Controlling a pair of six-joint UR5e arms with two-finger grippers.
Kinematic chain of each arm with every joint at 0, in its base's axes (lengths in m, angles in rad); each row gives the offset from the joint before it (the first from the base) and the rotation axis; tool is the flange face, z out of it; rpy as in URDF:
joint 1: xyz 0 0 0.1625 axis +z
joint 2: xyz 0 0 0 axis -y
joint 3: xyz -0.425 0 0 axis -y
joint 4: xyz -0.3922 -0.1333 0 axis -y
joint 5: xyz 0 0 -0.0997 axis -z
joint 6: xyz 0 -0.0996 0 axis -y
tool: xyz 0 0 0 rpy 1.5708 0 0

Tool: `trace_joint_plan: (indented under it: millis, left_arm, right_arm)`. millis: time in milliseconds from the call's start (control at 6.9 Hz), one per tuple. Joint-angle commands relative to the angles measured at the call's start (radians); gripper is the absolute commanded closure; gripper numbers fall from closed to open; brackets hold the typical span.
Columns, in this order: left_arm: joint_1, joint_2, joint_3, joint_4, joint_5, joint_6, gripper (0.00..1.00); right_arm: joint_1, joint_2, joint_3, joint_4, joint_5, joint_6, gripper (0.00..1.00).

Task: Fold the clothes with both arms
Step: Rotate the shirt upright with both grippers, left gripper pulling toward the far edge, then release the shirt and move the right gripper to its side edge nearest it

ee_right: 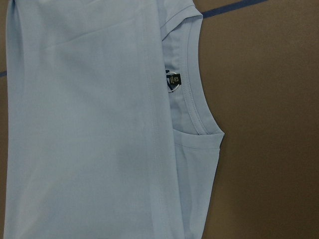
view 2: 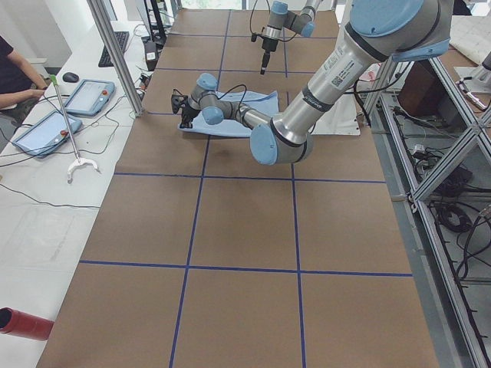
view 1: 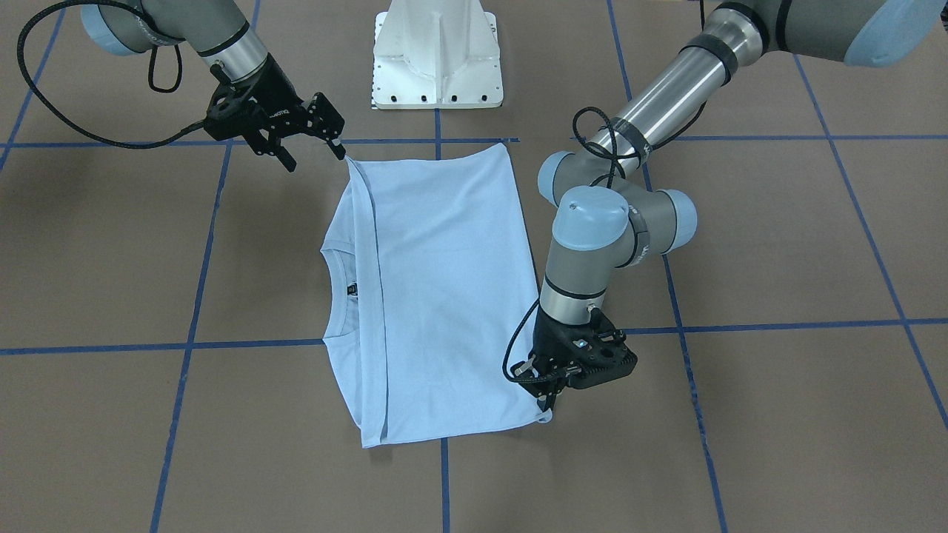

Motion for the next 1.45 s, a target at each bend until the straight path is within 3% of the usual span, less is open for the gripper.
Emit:
trace_joint_plan:
  millis: [0,145,435,580,870,1160,1305]
  left_arm:
    - [-0.001,-0.021,0.075,-0.073,0.032,0.043,1.00]
    - [-0.001,-0.018,0.083,-0.093,0.041,0.041,0.01]
    - [-0.023,-0.013,0.068,-0.085,0.043,0.034,0.00]
    - [-0.028,0.022,0.023,-0.075,-0.022,0.035,0.00]
    - [-0.028,0.186,-0.317,0.137,-0.089,0.038,0.00]
    - [-0.010,0.266,-0.597,0.346,-0.135,0.037,0.00]
    - [-0.008,0.294,-0.695,0.411,-0.162,0.037,0.00]
  right_arm:
    - [-0.003,0.000,-0.002,-0.002,-0.007,-0.005,0.00]
    - [-0.005,0.000,-0.004,-0.003,-0.007,-0.013,0.00]
    - [-0.006,0.096,-0.062,-0.017,0.000,-0.014,0.00]
    - [-0.010,0.136,-0.079,-0.084,0.002,-0.039,0.00]
    - [-0.010,0.274,-0.091,-0.382,-0.004,-0.178,0.00]
    - [-0.017,0.314,-0.134,-0.477,-0.006,-0.295,0.00]
    - [-0.026,0.354,-0.206,-0.480,-0.009,-0.303,0.00]
